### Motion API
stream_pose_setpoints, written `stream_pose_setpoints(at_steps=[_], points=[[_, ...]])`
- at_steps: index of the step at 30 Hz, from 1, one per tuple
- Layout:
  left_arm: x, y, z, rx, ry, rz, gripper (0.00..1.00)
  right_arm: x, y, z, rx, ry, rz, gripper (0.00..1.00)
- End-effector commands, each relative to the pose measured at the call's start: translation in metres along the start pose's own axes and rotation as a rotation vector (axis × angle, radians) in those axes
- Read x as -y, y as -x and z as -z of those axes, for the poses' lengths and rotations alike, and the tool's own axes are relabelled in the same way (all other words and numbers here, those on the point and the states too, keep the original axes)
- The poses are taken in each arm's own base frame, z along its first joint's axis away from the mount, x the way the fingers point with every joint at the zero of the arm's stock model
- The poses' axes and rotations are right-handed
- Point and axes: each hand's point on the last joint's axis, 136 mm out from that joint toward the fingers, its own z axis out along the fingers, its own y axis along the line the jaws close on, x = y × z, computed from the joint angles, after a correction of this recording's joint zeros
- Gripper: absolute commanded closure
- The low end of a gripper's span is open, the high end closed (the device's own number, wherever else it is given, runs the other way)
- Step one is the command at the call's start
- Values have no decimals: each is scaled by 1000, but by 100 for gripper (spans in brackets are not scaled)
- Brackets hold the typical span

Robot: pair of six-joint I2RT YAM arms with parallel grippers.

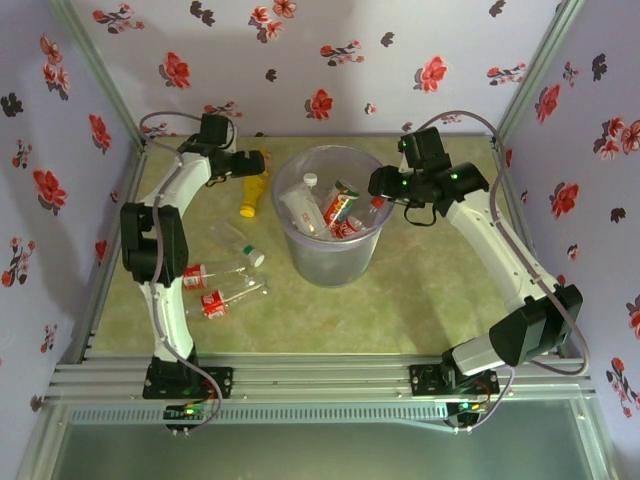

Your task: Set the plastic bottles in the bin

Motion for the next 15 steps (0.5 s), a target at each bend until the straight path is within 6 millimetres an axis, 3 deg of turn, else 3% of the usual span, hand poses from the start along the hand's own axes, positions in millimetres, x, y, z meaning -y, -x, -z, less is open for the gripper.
stream_pose_setpoints(at_steps=[1, 8, 15], points=[[5, -12, -24, -69, -6, -45, 0, -6, 2, 3, 21, 23, -2, 45], [7, -23, -53, -129, 1, -56, 5, -5, -1, -1, 14, 27, -7, 45], [5, -30, -62, -143, 14, -47, 31, -5, 0, 2, 22, 28, -9, 45]])
